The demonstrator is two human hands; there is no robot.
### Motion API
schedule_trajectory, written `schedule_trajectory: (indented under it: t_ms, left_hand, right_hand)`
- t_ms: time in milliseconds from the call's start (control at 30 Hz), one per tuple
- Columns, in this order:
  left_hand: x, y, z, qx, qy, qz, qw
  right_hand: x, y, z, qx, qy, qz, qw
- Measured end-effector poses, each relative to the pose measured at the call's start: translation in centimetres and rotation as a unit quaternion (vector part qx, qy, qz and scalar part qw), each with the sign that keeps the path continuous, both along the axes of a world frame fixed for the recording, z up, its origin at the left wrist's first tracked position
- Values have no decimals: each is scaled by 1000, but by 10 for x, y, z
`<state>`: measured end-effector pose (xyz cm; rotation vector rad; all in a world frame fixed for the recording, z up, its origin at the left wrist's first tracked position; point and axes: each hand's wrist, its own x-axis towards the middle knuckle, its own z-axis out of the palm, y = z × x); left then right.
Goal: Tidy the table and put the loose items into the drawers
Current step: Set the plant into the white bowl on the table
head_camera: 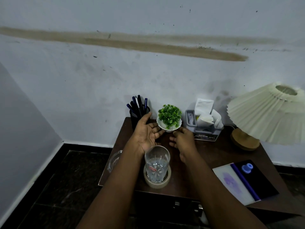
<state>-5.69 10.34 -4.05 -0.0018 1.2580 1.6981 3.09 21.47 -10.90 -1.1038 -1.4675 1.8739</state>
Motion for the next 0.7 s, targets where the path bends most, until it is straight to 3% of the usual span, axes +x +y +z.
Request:
schedule_trajectory:
  t_ms: [300,433,500,600,700]
  left_hand:
    - [-6,0,-6,14,-34,-24,999]
    - [-5,-4,8,10,-5,-40,999]
    - [-4,-7,29,-14,50,-37,998]
    - [10,-12,71,-26,143,19,989]
    - [39,-15,110,92,140,37,985]
  right_hand:
    - [4,-2,4,17,-14,48,999]
    - [11,-2,13,33,-45,57,997]
    - [20,-2,22,86,-76,49,992]
    - [48,3,41,255,-134,-36,957]
    - [81,13,58,322,-160,-169,918]
